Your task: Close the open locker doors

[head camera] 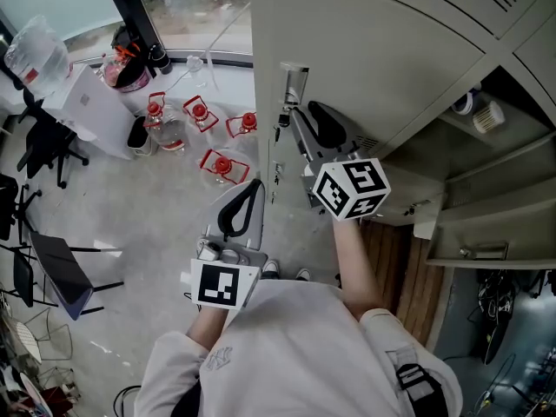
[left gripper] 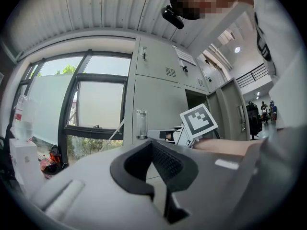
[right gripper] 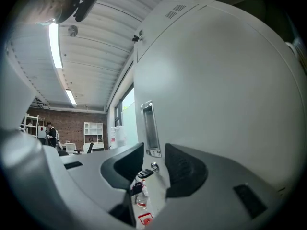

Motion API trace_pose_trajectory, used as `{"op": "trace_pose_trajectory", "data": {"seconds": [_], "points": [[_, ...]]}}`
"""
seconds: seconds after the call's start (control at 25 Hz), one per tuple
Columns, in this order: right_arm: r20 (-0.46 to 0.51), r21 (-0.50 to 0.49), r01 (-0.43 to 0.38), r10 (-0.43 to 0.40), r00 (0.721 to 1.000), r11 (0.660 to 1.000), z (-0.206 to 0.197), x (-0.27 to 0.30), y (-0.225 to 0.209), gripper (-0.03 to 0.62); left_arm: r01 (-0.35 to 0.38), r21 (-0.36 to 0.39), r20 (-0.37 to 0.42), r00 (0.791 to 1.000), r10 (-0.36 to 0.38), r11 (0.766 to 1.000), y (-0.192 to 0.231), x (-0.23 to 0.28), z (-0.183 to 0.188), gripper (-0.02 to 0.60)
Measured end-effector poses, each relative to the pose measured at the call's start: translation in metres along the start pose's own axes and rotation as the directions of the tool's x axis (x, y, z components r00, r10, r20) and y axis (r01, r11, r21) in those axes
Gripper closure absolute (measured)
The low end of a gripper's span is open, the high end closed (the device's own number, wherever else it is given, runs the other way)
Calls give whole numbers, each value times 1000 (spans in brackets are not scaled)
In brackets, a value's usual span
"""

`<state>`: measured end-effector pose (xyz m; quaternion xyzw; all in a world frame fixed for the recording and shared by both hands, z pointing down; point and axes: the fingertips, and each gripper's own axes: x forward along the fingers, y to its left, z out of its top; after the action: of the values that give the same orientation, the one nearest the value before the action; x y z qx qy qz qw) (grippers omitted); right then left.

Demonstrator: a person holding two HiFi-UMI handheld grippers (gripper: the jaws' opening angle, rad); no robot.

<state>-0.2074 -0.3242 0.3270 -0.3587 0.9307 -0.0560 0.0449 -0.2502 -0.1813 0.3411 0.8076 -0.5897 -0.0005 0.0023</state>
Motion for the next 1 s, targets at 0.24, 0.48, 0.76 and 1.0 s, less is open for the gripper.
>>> {"op": "trace_pose_trajectory", "data": {"seconds": [0.24,0.48,0.76,1.0], "points": [[-5,-10,20,-20,1000,1000,-1,3,-5,479,1,-2,-1,1000,-1,1000,3,-2,1,574],[1,-6,16,-16,1000,1000,0,3,0,482,16,-8,-1,1000,-16,1000,2,-2,2,574],[100,-34,10,-7,995,999,28,-59,22,583,90,22,52,994,-91,996,-16,4,9,574],[227,-45,160,-146,963,986,78,-168,6,583,197,28,21,980,-198,980,-63,9,5,574]]}}
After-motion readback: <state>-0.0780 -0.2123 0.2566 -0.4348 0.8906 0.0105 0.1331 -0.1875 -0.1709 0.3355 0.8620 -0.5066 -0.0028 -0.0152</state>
